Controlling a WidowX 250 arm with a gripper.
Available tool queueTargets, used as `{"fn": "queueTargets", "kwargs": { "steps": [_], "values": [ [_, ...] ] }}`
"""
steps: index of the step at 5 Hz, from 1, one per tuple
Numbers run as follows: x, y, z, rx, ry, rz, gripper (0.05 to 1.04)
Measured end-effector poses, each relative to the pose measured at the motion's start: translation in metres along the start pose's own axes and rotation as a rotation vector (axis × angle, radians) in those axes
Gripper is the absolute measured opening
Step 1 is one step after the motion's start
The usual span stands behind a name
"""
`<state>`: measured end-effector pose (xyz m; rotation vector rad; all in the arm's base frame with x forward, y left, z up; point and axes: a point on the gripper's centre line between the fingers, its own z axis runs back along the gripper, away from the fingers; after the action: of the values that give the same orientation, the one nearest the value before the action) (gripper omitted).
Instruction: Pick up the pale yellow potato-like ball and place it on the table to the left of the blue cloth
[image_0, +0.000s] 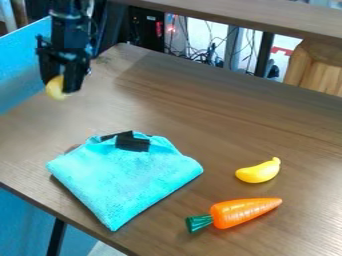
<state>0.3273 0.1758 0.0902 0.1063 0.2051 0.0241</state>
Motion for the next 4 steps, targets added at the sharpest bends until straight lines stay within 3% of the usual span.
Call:
{"fn": "queueTargets", "kwargs": {
  "steps": [1, 2, 3, 4],
  "values": [
    [-0.016, -0.001, -0.010, 0.010, 0.097, -0.058, 0.711],
    [-0.025, 0.005, -0.038, 0.054, 0.214, -0.054, 0.711],
    [-0.033, 0.007, -0.055, 0.081, 0.290, -0.055, 0.711],
    [-0.040, 0.007, -0.068, 0.103, 0.333, -0.043, 0.711]
  ]
}}
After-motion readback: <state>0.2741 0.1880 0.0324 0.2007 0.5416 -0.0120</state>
